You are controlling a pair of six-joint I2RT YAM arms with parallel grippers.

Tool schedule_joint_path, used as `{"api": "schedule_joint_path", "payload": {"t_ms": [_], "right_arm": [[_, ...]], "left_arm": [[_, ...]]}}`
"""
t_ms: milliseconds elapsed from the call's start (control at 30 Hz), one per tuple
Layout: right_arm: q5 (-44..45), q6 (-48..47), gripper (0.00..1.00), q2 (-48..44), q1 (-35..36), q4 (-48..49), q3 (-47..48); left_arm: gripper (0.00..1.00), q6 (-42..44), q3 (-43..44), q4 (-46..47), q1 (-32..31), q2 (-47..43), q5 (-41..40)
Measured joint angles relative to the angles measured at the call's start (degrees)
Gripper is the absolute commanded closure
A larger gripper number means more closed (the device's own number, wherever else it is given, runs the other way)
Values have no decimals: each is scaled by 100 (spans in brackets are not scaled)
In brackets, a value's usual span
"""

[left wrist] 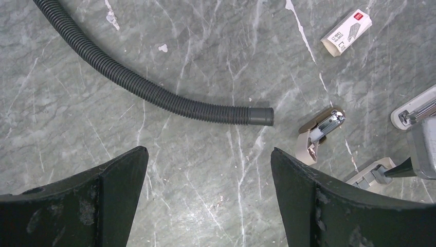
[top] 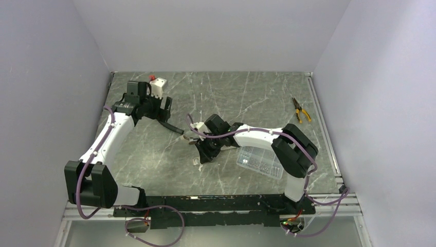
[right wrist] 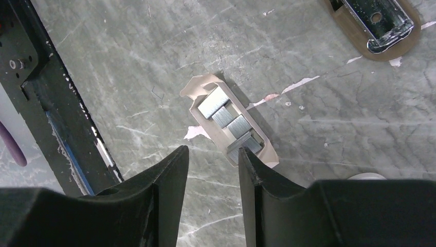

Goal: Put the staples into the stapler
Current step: Pick up the staple from the staple box.

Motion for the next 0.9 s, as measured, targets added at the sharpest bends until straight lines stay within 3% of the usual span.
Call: {"api": "schedule_joint_path", "payload": {"t_ms": [900], "right_arm": [[133,-17,60,22,-13,-105,11]], "left_arm": [[7,2,-2,90,0,-116,149]]}}
